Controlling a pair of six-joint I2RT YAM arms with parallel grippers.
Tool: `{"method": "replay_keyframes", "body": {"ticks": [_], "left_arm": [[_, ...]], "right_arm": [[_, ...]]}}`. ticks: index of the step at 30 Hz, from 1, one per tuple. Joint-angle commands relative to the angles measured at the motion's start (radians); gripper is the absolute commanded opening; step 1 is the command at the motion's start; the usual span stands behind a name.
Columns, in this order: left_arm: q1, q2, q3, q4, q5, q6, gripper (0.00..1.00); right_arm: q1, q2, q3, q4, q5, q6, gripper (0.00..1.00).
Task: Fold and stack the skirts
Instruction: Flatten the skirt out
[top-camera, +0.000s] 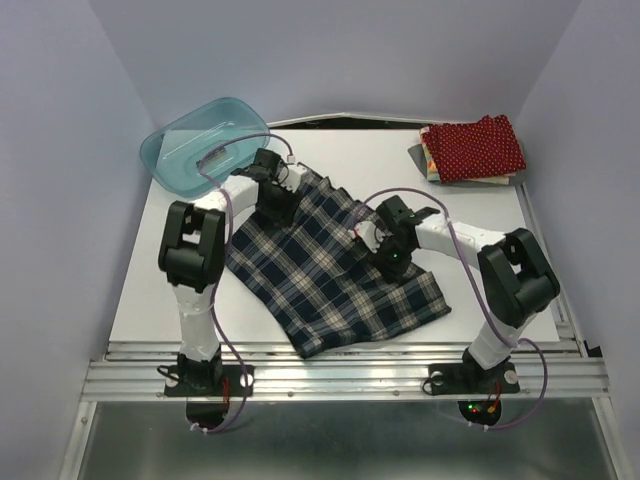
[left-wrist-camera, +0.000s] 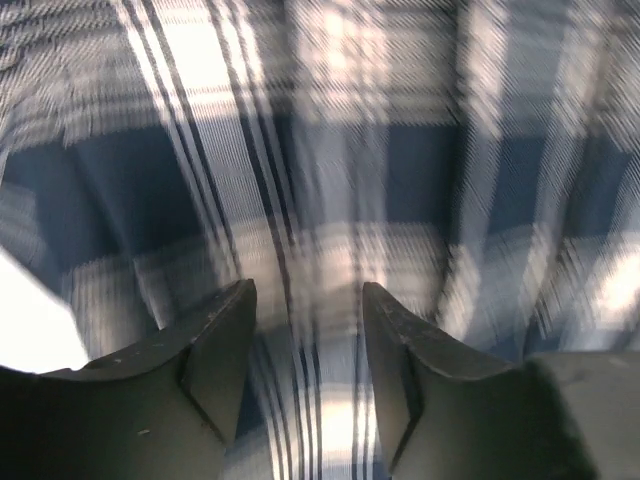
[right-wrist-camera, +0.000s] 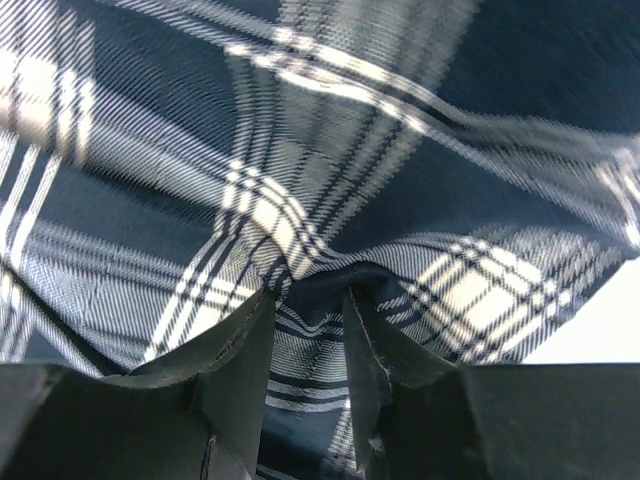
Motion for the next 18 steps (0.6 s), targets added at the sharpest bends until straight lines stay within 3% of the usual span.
{"method": "replay_keyframes", "body": {"ticks": [1, 5, 9, 14, 18], "left_arm": [[-0.032, 0.188, 0.190, -0.066, 0.113, -0.032, 0.56], [-0.128, 0.336, 0.435, -0.135, 0.127, -0.024, 0.55], [-0.236, 0.445, 0.583, -0.205, 0.172, -0.003, 0.55], [-0.270, 0.370, 0.560, -0.204, 0.274, 0.046, 0.57], [-0.241, 0.217, 0.461, -0.177, 0.292, 0.083, 0.61]], "right_arm": [[0.093, -0.005, -0.062, -0.176, -0.201, 0.070, 0.38], [0.163, -0.039, -0.011, -0.189, -0.341, 0.119, 0.42], [0.174, -0.097, 0.114, -0.176, -0.429, 0.170, 0.50], [0.128, -0.162, 0.368, -0.211, -0.362, 0.165, 0.50], [-0.091, -0.193, 0.475, -0.140, -0.375, 0.162, 0.51]]}}
